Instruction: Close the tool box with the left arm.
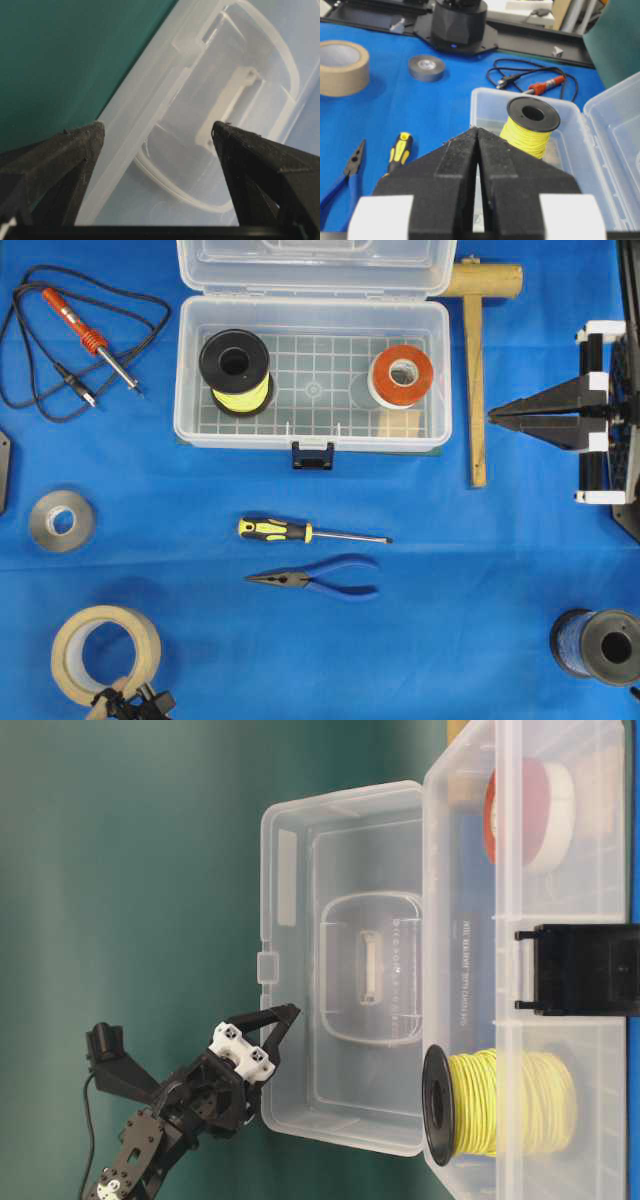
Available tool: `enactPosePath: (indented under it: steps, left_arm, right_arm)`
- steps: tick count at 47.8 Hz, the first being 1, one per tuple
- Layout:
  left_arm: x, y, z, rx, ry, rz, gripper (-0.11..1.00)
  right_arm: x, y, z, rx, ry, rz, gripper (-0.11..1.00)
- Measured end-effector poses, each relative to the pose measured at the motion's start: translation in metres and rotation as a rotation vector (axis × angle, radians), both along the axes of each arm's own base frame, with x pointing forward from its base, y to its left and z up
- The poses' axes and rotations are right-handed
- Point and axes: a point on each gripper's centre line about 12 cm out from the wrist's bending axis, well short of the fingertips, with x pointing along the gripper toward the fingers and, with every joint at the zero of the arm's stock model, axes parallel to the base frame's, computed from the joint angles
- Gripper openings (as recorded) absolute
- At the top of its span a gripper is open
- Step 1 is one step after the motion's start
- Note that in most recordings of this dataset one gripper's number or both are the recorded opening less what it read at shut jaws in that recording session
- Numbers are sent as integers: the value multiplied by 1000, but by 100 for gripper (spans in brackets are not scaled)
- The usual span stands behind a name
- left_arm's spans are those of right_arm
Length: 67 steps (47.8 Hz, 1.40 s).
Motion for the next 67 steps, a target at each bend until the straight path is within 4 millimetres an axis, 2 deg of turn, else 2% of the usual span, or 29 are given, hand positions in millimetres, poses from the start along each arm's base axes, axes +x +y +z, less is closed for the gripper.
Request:
enactPosePath:
  steps: [18,29,40,49,54,62,67]
  left_arm:
    - [3,-10,-2,-53,61,-19,90]
    - [12,-30,18,-86,106,-68,90]
    - [20,-70,45,-109,147,-153,90]
    - [21,-102,57,-136,179,-211,90]
    - [23,-127,64,-152,190,-253,90]
    - [26,-173,63,-177,229,-347,90]
    - [24,-200,51,-203,272,-405,90]
  right_arm:
    - [1,-2,-3,1,12,-11,0]
    - [2,-5,-5,0,22,-21,0]
    - [3,-5,-7,0,31,-23,0]
    - [3,-5,-7,0,31,-23,0]
    - [3,-6,-7,0,31,-24,0]
    - [3,-6,-7,-1,31,-24,0]
    - [3,-5,-7,-1,29,-23,0]
